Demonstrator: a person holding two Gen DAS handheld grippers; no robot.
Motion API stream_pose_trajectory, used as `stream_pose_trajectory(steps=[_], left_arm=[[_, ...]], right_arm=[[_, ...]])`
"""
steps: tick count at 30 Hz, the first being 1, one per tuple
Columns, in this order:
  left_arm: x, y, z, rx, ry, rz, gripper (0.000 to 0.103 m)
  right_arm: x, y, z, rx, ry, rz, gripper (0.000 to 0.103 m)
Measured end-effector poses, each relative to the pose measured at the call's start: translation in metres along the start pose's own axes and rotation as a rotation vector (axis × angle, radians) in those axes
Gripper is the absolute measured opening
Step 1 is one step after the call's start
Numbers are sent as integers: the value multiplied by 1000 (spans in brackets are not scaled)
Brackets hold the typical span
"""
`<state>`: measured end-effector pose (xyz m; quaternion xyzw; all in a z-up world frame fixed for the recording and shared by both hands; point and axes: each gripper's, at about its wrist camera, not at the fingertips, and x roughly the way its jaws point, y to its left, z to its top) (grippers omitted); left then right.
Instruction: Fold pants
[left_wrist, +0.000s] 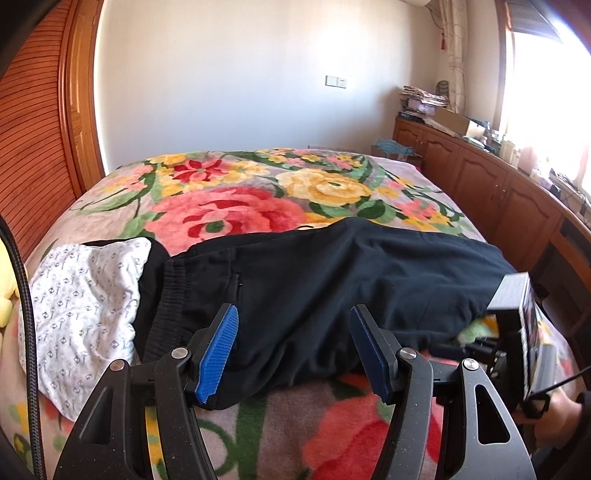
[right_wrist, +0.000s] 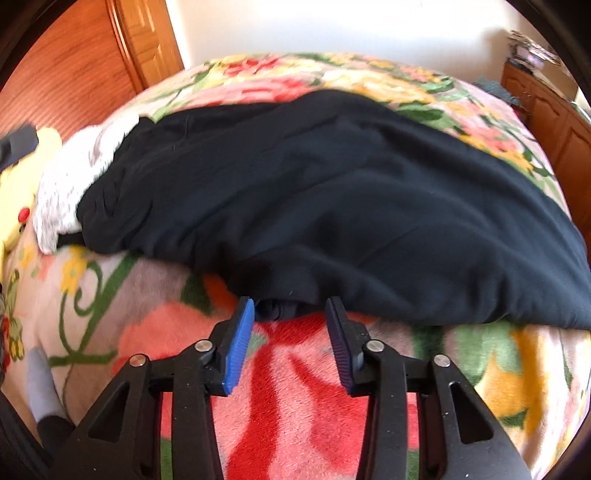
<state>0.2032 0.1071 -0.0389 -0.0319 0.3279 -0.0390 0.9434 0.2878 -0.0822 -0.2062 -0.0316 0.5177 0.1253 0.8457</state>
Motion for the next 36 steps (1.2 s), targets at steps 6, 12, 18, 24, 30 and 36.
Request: stream_pose_trajectory(steps=[6, 12, 18, 24, 30, 36], left_arm=[[8, 5, 2, -36, 22, 10, 65], [16, 6, 3, -46, 47, 24, 65], [21, 0, 3, 7, 54, 51, 65], [19, -1, 0, 45, 43, 75, 65], [11, 6, -3, 62, 27, 98, 65], [12, 16, -7, 83, 25, 127, 65]], right_arm=[[28, 7, -1, -15, 44, 46, 39], [42, 12, 7, -44, 30, 15, 34], [33, 5, 9, -38, 36, 49, 15], [-35, -4, -1, -23, 29, 89, 13], [-60, 7, -31, -86, 123, 95, 2], [-57, -2, -29, -47, 87, 104, 2]])
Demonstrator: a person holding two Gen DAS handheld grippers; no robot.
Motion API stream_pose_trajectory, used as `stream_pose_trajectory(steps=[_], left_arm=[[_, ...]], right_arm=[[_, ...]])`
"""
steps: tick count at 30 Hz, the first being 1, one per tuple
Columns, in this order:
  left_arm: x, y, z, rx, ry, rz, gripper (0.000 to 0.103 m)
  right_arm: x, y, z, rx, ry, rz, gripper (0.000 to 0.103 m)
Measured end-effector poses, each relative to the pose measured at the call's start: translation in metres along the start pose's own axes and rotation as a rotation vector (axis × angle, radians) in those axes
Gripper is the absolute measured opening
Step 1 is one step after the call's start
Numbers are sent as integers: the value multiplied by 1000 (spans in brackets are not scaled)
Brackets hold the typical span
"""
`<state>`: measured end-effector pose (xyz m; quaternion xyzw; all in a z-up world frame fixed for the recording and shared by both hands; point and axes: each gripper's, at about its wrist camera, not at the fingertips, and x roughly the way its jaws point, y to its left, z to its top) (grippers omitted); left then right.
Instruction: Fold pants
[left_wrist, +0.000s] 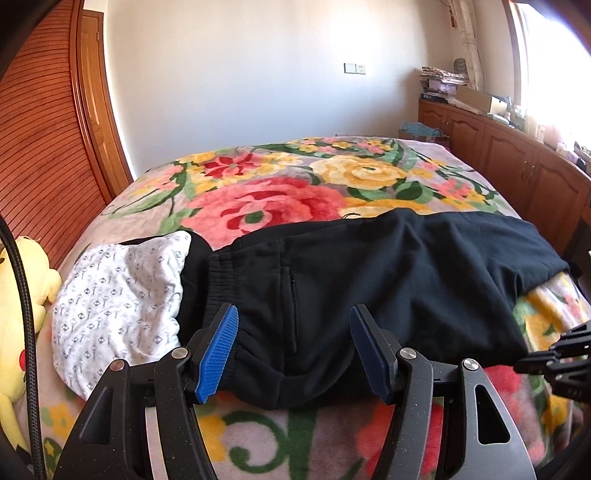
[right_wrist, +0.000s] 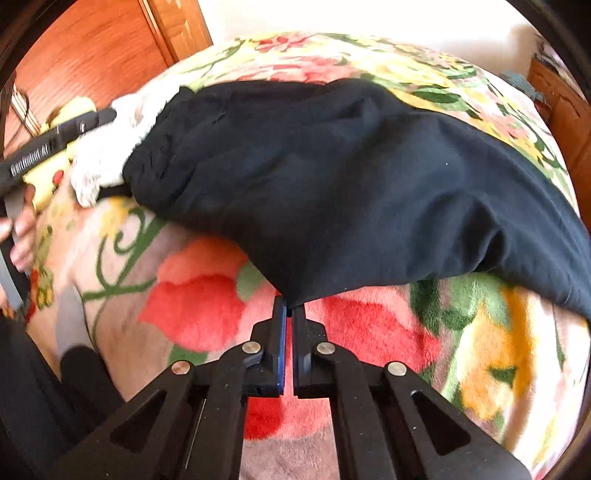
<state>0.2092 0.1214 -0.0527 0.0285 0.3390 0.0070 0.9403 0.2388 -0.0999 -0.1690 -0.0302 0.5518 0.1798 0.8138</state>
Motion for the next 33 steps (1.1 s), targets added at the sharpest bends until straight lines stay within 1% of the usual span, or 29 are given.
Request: stream_pose_trajectory(steps=[2, 4, 6, 7, 9, 11, 13, 14, 16, 17, 20, 21, 22, 23, 25, 27, 31, 33], left_arm=[[0, 5, 1, -5, -5, 5, 65], [1, 12, 3, -3, -5, 16, 65], [3, 22, 2, 0, 8, 9, 65], [5, 27, 2, 1, 16, 11, 65], [8, 36, 1, 0, 34, 12, 65], [10, 42, 0, 11, 51, 25, 65], [12, 47, -2, 36, 64, 28, 65], [12, 49, -3, 51, 70, 31, 65], [11, 55, -6, 74, 82, 28, 65], [11, 59, -8, 80, 91, 26, 65], [12, 69, -15, 89, 110, 39, 65], [13, 73, -17, 84, 117, 37, 65], [13, 78, -19, 74, 122, 33, 65], [14, 83, -20, 58, 122, 31, 65], [16, 91, -21, 17, 123, 10, 65], [18, 95, -20, -15, 121, 0, 66], [16, 101, -23, -38, 99, -3, 68], [15, 100, -27, -43, 100, -4, 68]], right_arm=[[0, 0, 0, -3, 0, 6, 2], [1, 4, -2, -18, 13, -6, 2], [1, 6, -4, -24, 18, -5, 2], [0, 6, -3, -25, 13, -16, 2], [-6, 5, -1, -14, -11, -6, 3], [-15, 4, 2, -13, -51, -30, 4], [-18, 0, 4, 5, -72, -34, 12], [-19, -2, 6, 14, -81, -43, 14], [-19, -3, 8, 20, -94, -45, 22], [-18, -3, 10, 22, -102, -37, 24], [-13, 7, 18, 3, -118, -28, 37], [-11, 10, 21, -1, -122, -20, 50], [-9, 15, 25, -8, -131, -8, 57], [-7, 22, 29, -19, -143, -3, 57], [-1, 39, 38, -54, -160, 0, 62], [8, 52, 45, -69, -166, 8, 62], [31, 80, 63, -78, -176, 14, 62], [45, 97, 72, -86, -178, 44, 62]])
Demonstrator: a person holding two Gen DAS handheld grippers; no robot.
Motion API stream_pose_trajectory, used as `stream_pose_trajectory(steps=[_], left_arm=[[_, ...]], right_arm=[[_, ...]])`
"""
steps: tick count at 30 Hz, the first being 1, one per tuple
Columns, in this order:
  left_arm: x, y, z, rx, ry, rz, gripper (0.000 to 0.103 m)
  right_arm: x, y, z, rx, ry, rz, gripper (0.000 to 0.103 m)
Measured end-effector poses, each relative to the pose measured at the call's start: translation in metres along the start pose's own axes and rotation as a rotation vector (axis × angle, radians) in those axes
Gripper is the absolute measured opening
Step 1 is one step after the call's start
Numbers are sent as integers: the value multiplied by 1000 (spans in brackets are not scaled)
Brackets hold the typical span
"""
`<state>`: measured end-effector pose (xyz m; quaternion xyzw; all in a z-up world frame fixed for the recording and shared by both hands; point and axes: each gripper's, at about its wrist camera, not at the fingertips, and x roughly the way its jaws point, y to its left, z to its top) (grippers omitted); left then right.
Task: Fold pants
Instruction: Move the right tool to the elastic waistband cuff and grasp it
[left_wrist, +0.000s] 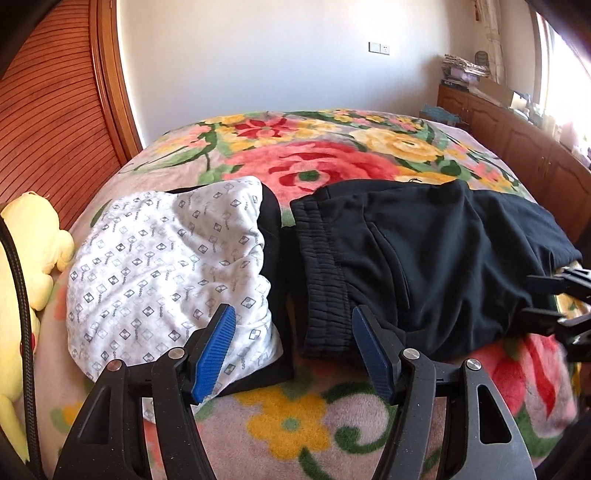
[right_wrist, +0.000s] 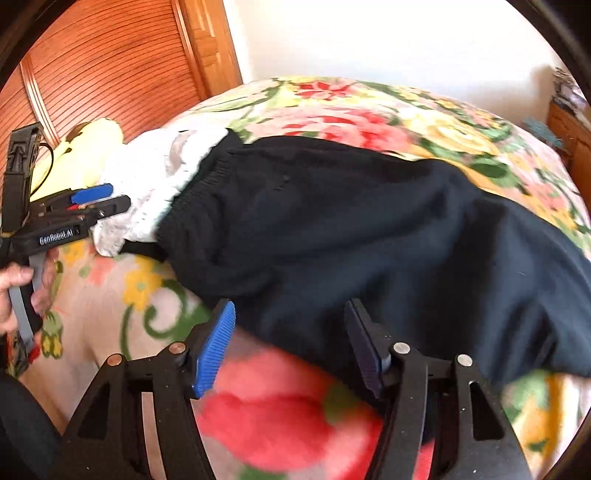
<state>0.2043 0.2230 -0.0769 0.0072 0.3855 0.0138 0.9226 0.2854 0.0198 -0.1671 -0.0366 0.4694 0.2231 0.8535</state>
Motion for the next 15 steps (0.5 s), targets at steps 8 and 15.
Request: stream_pose_trajectory(steps=[8, 15], left_arm=[[2, 2, -6, 44, -5, 27, 68], [3, 22, -6, -5, -5, 50, 68]], right_arm=[[62, 63, 21, -75, 6, 91, 62], [106, 95, 31, -168, 48, 87, 64]])
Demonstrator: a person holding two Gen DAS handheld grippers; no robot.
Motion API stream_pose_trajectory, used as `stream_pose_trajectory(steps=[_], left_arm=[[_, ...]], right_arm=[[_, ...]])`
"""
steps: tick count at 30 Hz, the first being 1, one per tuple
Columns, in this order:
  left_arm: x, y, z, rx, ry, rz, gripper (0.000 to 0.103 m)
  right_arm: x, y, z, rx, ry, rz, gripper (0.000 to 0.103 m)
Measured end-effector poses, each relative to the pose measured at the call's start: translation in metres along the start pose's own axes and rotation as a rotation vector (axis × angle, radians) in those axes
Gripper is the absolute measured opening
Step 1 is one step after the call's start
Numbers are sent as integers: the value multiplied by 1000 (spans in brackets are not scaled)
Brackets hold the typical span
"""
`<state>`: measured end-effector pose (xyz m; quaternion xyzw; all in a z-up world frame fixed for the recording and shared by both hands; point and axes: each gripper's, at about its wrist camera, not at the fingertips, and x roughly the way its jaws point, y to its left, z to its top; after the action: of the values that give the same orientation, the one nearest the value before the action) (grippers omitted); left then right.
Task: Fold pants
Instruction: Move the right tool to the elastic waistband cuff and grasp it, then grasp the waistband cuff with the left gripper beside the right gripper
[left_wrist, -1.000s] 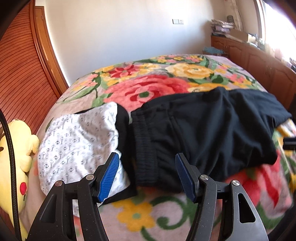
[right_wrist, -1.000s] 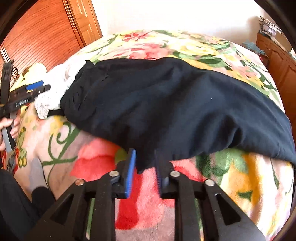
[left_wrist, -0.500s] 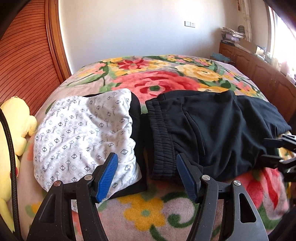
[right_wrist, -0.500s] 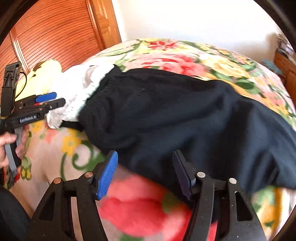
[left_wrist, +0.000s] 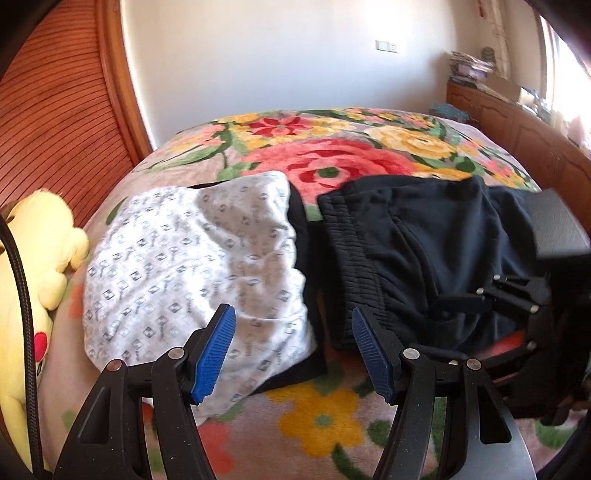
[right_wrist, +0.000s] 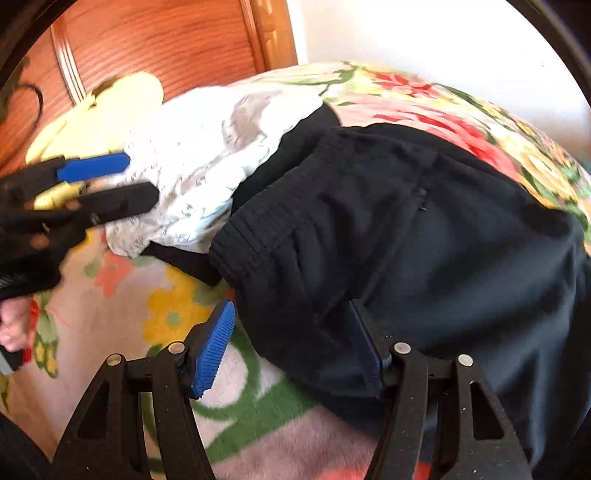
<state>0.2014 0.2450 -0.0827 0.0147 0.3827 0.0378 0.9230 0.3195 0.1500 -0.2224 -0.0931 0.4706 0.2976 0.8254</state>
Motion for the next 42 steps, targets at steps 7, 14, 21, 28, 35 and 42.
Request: stream_pose_trajectory(steps=[7, 14, 21, 28, 35, 42], left_arm=[[-1, 23, -1, -89, -2, 13, 68], [2, 41, -7, -159, 2, 19, 68], [3, 43, -8, -174, 3, 12, 68], [0, 40, -6, -199, 17, -33, 68], [6, 36, -5, -255, 53, -124, 68], [27, 38, -5, -376, 148, -258, 68]], right_arm=[[27, 20, 3, -94, 40, -32, 73], [54, 27, -2, -150, 91, -126, 73], [65, 35, -1, -174, 99, -251, 49], [9, 11, 2, -87, 23, -104, 24], [-43, 6, -15, -42, -6, 8, 24], [-57, -3, -49, 12, 23, 34, 24]])
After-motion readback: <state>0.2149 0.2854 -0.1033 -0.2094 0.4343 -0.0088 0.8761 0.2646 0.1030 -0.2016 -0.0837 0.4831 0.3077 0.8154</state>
